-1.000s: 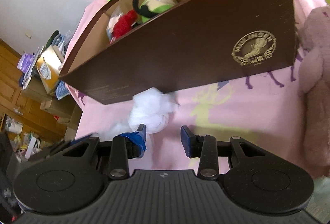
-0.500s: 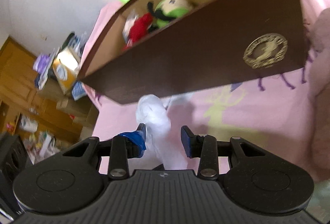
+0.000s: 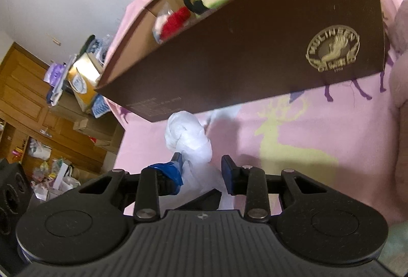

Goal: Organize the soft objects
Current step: 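Lift the white cloth bundle with the right gripper into the box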

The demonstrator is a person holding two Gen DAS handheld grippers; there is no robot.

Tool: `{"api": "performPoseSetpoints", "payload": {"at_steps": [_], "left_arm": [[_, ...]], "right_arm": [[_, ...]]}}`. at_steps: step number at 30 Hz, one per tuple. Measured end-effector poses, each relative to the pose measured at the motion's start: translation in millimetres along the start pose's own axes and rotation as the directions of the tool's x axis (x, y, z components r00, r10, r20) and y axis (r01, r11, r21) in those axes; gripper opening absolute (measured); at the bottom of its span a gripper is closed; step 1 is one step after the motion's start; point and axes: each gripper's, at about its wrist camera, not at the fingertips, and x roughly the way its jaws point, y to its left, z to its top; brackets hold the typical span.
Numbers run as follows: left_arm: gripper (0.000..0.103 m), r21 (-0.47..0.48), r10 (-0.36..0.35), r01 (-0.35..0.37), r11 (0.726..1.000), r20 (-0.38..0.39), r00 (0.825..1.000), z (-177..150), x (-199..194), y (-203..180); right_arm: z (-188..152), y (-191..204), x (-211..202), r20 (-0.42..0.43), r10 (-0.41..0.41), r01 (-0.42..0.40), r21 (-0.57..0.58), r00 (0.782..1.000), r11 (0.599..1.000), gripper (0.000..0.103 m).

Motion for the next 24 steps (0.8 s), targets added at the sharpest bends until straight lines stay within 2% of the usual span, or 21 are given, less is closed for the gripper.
{"api": "performPoseSetpoints", "payload": {"at_steps": [6,12,18,24], "left_arm": [[0.039,0.038,0.005,-0.007,0.999,0.067,0.998,9,-26,-12],[0.039,0.106,0.005,-0.022,0.994,0.153,0.988,27,-50,-23],[0.039,0.174,0.028,-0.072,0.982,0.244,0.969,60,-64,-24],[0.039,0.181,0.058,-0.123,0.976,0.327,0.943,105,-63,-11]], "right_arm": [[-1,11,-24,0.07,0.036,-0.033,-0.035,0.997,0.999,0.015],[11,21,-46,0.15,0.074,-0.065,-0.066,0.986,0.996,0.015],[47,46,-54,0.227,0.09,-0.058,-0.141,0.97,0.988,0.014],[90,63,-49,0.306,0.092,-0.034,-0.189,0.948,0.981,0.015]]}}
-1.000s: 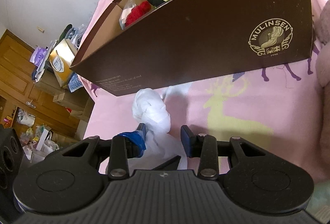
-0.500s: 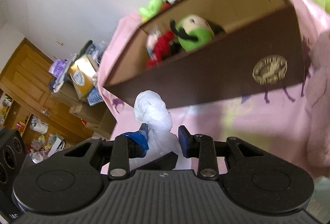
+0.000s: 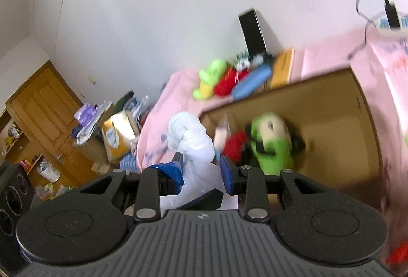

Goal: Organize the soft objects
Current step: 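Lift the white cloth bundle with the right gripper into the box, then lower the white cloth into the box and open the right gripper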

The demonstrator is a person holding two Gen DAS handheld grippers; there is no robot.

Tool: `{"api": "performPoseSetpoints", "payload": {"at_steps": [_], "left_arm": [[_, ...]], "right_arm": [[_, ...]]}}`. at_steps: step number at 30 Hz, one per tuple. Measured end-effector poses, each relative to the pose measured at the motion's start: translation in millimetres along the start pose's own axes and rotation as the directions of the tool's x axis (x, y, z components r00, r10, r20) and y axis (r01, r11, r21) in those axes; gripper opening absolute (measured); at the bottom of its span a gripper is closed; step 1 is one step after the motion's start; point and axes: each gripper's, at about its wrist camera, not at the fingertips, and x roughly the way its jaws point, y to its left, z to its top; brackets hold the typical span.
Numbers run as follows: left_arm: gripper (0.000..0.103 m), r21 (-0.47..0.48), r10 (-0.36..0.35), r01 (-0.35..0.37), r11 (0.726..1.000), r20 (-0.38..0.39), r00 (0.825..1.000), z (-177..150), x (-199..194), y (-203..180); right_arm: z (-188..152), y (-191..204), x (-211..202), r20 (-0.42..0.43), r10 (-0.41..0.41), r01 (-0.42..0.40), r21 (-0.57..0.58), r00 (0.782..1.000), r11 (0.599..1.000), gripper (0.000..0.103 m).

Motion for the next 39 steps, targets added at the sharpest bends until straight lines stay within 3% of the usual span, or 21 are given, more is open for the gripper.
{"api": "performPoseSetpoints", "payload": {"at_steps": [5,13,18,21,29,39], "left_arm": [[0.039,-0.029,0.03,-0.029,0.999,0.006,1.0,16,32,22],[0.04,-0.113,0.046,-0.059,0.992,-0.116,0.992,-4,83,46],[0.046,-0.127,0.031,-0.056,0.99,-0.195,0.98,-21,103,50],[0.058,-0.116,0.031,-0.058,0.992,-0.219,0.975,-28,111,50],[0.064,-0.141,0.05,-0.085,0.986,-0.235,0.971,-33,108,56],[0.069,-0.196,0.118,-0.16,0.967,-0.208,0.971,-28,75,55]], "right_arm": [[23,-3,31,0.006,-0.031,0.032,-0.025,0.999,0.999,0.015],[20,-12,80,-0.076,-0.115,0.11,-0.078,0.99,0.991,0.014],[9,-23,96,-0.156,-0.144,0.134,-0.075,0.977,0.988,0.015],[1,-30,103,-0.202,-0.155,0.146,-0.06,0.967,0.988,0.016],[-2,-36,101,-0.242,-0.164,0.163,-0.025,0.956,0.986,0.017],[2,-29,71,-0.167,-0.162,0.161,-0.017,0.973,0.987,0.018]]}}
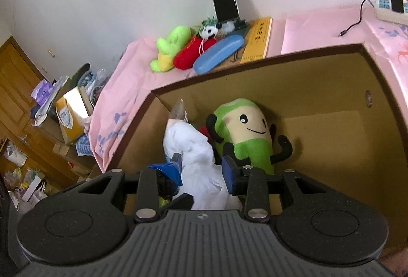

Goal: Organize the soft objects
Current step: 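Lower the white cloth into the box and open the right gripper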

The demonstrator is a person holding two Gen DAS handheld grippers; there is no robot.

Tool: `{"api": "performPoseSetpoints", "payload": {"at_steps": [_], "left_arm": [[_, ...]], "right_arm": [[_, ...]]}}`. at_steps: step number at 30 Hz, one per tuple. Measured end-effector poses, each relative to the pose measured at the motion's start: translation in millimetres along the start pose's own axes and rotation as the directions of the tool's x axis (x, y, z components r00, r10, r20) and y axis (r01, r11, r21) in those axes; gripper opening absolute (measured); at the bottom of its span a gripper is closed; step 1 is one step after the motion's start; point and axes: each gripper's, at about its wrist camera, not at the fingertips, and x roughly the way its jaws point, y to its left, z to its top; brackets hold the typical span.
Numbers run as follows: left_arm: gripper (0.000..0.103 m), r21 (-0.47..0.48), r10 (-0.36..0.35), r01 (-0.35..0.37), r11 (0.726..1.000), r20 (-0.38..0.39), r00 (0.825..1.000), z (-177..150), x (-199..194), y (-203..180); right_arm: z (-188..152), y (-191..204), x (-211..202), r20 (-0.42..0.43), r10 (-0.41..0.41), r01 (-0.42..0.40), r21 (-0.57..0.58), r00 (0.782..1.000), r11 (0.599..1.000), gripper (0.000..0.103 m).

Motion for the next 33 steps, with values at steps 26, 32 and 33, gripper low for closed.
{"api": "performPoseSetpoints", "payload": {"at_steps": [26,32,33], "left_arm": [[0.077,-0.026,0.15,-0.151,0.988,-0.043,0.988,-27,-64,-58],[0.095,-0.052,0.164,-0.167,0.985,-0.069,0.984,-39,-67,-62],[0.095,-0.052,0.168,-0.171,0.984,-0.066,0.984,-41,-68,-63]], "right_arm": [[-65,9,-81,0.113,-0.107,0.108,-0.008,0.988,0.994,0.019],[-81,5,-89,0.103,-0.123,0.124,-0.003,0.987,0.992,0.019],[-83,4,-89,0.099,-0.128,0.129,-0.002,0.987,0.992,0.019]]}}
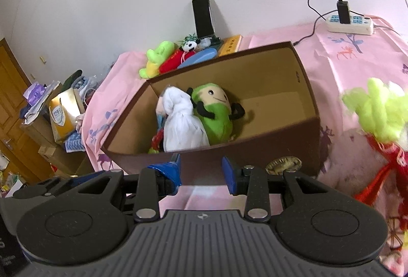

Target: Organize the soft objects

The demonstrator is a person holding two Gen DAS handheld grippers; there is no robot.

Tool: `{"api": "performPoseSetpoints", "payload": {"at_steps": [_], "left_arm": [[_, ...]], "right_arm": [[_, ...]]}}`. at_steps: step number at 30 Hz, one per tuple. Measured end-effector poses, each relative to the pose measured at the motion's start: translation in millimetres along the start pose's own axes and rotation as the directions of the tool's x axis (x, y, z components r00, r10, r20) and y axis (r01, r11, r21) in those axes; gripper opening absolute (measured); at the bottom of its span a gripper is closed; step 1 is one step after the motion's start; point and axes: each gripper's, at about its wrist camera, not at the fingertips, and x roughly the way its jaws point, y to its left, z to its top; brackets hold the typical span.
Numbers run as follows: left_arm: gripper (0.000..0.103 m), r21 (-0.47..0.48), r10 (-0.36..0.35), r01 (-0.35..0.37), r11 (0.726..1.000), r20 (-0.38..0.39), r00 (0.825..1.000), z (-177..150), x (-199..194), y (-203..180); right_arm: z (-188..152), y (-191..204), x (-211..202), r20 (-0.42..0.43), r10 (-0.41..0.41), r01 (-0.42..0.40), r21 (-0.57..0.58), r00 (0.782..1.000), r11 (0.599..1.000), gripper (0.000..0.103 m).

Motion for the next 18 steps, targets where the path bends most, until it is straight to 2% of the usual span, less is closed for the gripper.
{"api": "performPoseSetpoints", "payload": {"at_steps": [6,18], "left_arm": [[0.095,0.003,0.012,-0.012,1.0,-0.007,1.0,-7,0,-3],[0.095,0.009,0.013,-0.013,1.0,-0.047,0.999,-14,11,-2]], "right_arm": [[-12,-4,-1,-0.021,-0.019,0.02,0.014,1.0,1.0,0.019],[-22,-4,1,-0.032,-0.123,0.123,-0.008,0.992,0.992,0.019]]}}
